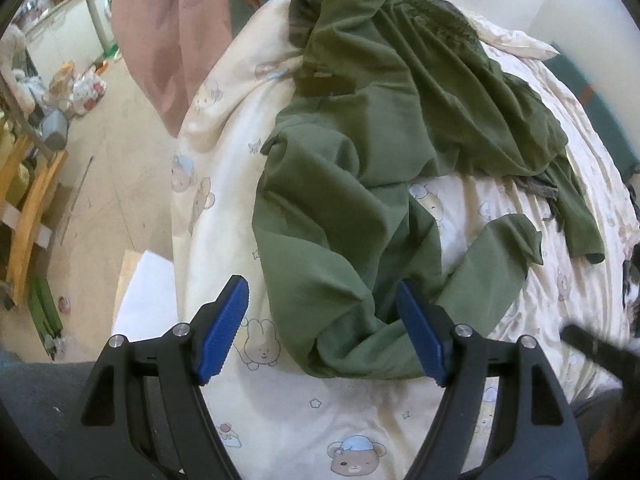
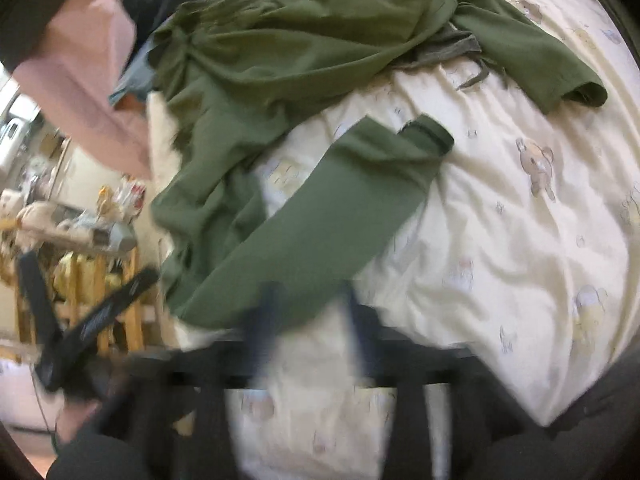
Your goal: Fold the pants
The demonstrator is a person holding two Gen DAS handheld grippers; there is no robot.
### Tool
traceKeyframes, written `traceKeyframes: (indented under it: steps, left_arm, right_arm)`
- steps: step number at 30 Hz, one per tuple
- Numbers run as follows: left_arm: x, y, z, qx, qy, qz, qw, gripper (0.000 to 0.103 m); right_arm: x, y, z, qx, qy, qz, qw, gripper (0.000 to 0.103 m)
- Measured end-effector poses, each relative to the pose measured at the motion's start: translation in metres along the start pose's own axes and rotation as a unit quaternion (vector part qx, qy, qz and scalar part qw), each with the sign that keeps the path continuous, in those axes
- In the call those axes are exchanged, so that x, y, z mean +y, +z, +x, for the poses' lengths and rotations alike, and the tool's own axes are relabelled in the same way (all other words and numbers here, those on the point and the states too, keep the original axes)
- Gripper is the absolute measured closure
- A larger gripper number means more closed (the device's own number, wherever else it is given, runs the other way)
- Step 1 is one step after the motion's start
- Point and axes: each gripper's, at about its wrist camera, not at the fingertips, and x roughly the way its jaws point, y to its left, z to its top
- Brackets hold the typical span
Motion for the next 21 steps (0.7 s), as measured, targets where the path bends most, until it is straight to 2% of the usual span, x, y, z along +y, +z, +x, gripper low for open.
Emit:
traceKeyframes:
  steps: [2,5,8,9,12,17,19,21]
  left_arm:
    - [0.0,-0.001,-0.001,-0.004,0.004,0.006,1.0,0.029]
    - [0.004,0.0,0.001,-0.002,0.01,0.006,0.9999,0.029]
    - [0.009,0.001,0.005,0.006,0.01,-0.004,0.9999,0.029]
    - [0.01,0.001,0.005,0.008,0.008,-0.007,0.9999,0.029]
    - [0.012,0.003,0.006,0.011,0.002,-0.01,0.9999,0.029]
    - [0.016,0.007,0.007,0.012,-0.008,-0.026,0.9996,0.029]
    - [0.018,0.009,0.008,0.014,-0.012,-0.032,0.9993,0.029]
    - [0.018,0.009,0.008,0.015,-0.019,-0.035,0.9991,0.029]
  right_arm:
    - [0.003,0.012,0.02,-0.004,-0.01,0.029,1.0,0.032]
    - [0.001,0.035,0.062,0.028,-0.024,0.084,0.996,0.031]
    - [0.004,0.055,0.091,0.033,-0.053,0.111,0.992,0.031]
    - [0.006,0.06,0.097,0.031,-0.065,0.114,0.991,0.031]
    - [0.022,0.075,0.117,0.026,-0.138,0.083,0.987,0.031]
    - [0.034,0.084,0.152,0.067,-0.185,0.064,0.978,0.033]
    - [0.036,0.084,0.158,0.071,-0.193,0.044,0.978,0.05]
    - [0.037,0.083,0.157,0.066,-0.193,0.019,0.979,0.083]
